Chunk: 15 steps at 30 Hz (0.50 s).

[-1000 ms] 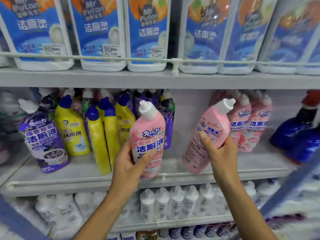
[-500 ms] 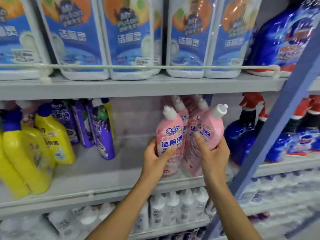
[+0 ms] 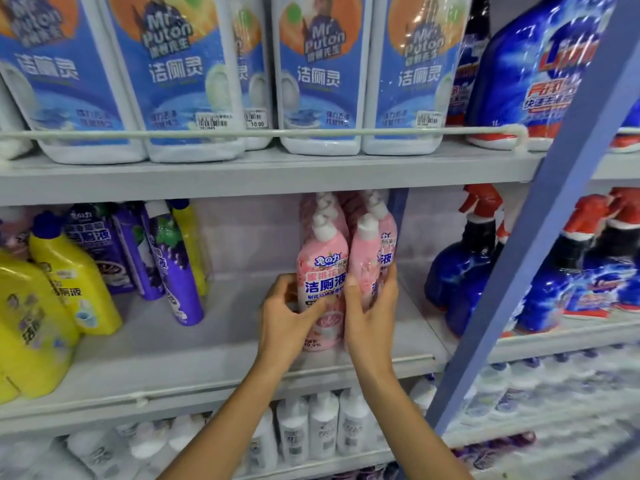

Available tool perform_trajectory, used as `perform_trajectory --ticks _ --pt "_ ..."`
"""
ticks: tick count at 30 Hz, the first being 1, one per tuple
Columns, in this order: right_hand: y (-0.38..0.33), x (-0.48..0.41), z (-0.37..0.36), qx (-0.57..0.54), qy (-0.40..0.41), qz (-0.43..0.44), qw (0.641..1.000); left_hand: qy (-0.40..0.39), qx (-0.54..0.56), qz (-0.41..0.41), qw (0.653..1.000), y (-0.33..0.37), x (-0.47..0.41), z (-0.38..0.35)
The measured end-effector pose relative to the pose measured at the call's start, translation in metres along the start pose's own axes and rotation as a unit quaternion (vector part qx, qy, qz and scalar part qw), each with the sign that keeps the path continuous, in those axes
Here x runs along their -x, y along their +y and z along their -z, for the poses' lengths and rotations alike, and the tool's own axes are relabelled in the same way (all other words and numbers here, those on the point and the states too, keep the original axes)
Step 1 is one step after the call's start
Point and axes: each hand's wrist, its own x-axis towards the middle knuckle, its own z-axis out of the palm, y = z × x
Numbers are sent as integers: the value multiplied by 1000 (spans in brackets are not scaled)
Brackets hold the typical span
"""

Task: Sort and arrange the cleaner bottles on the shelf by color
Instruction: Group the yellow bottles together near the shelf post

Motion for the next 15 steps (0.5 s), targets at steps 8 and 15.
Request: perform_trajectory --ticks 8,15 --pt "-2 -6 34 88 -25 9 996 -38 -67 -21 997 10 5 12" --pt "0 -26 26 148 86 18 985 -34 -41 -18 998 6 2 10"
